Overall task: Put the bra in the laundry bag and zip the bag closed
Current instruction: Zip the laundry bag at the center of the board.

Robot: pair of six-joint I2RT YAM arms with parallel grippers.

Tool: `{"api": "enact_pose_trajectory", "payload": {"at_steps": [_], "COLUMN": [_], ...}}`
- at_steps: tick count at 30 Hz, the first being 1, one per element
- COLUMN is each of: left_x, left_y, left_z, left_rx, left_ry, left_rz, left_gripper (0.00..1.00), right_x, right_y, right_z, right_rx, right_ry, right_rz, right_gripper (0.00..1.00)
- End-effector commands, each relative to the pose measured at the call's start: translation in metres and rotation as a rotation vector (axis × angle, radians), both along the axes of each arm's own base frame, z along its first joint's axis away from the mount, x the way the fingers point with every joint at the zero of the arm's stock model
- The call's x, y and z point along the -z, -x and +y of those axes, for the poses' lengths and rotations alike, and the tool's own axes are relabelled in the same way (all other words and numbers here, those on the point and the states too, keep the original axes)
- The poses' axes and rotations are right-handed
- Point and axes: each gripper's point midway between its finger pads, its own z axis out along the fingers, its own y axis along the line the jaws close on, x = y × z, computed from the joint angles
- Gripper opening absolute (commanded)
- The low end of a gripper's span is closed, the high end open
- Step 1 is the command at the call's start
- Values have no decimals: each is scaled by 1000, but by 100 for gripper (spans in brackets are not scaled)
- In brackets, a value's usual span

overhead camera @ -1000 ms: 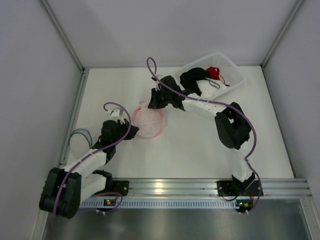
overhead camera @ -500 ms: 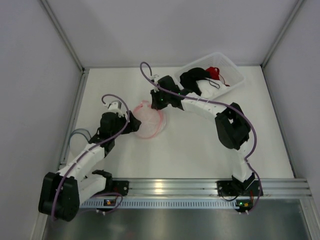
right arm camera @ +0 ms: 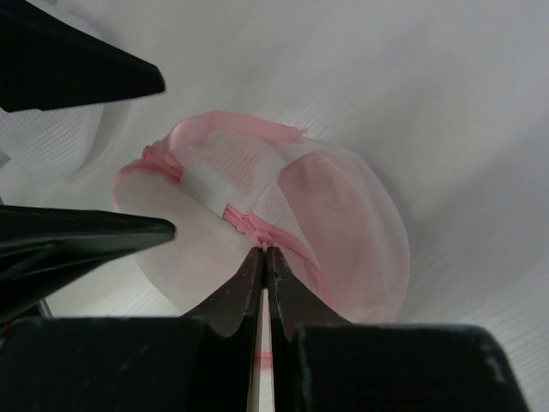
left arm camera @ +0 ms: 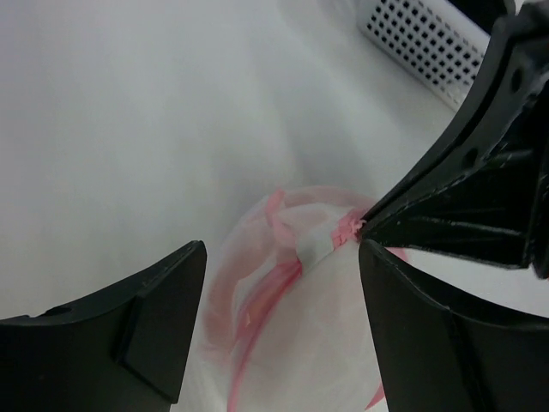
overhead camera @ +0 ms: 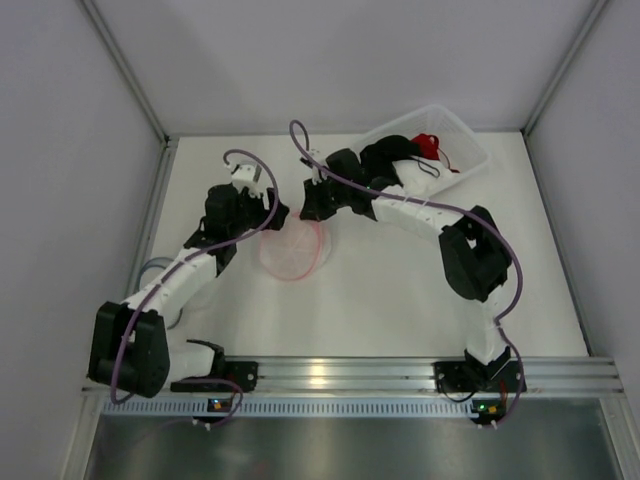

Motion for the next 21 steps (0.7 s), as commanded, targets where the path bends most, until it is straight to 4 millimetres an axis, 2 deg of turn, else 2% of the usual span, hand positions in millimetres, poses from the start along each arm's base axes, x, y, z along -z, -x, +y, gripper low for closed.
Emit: {"api": "enact_pose_trajectory", "payload": {"at_steps": [1,5,7,9,10,16,17,18,21], "left_x": [-9,-7,-8,-2,-2,-5,-6,-4,-2], "left_y": [-7,-11,-14,-17,-19,-17,-17,-17,-9], "left_z": [-28,-35,-39,-37,-35,-34,-33,-31,-31], "left_rx": [199,216,206,156,136,106,101,86,96], "left_ry": [-30,12,59,98,109,159,161,159,163], "left_rz": [-72,-47,-36,-10,-11,-39,-40,-36,-34], "left_gripper": [77,76,71,59,40,20,9,4,0], "right_x": [-59,-65,-64,-63,-62,-56,-56,-54,-52], "right_y": [-7,-7,-6,-7,-6,-9,-11,-13,-27], "right_z": [1,0,0,0,0,-4,-5,-7,-19], "right_rx": [-49,-53,-54,-52,-49,-20,-8,13,129], "right_ry": [-135,-137,-139,-139,-137,-118,-113,-106,-89], "right_rz": [-98,-116,-115,-112,-106,-101,-101,-93,-62], "right_gripper": [0,0,0,0,0,0,0,0,0]}}
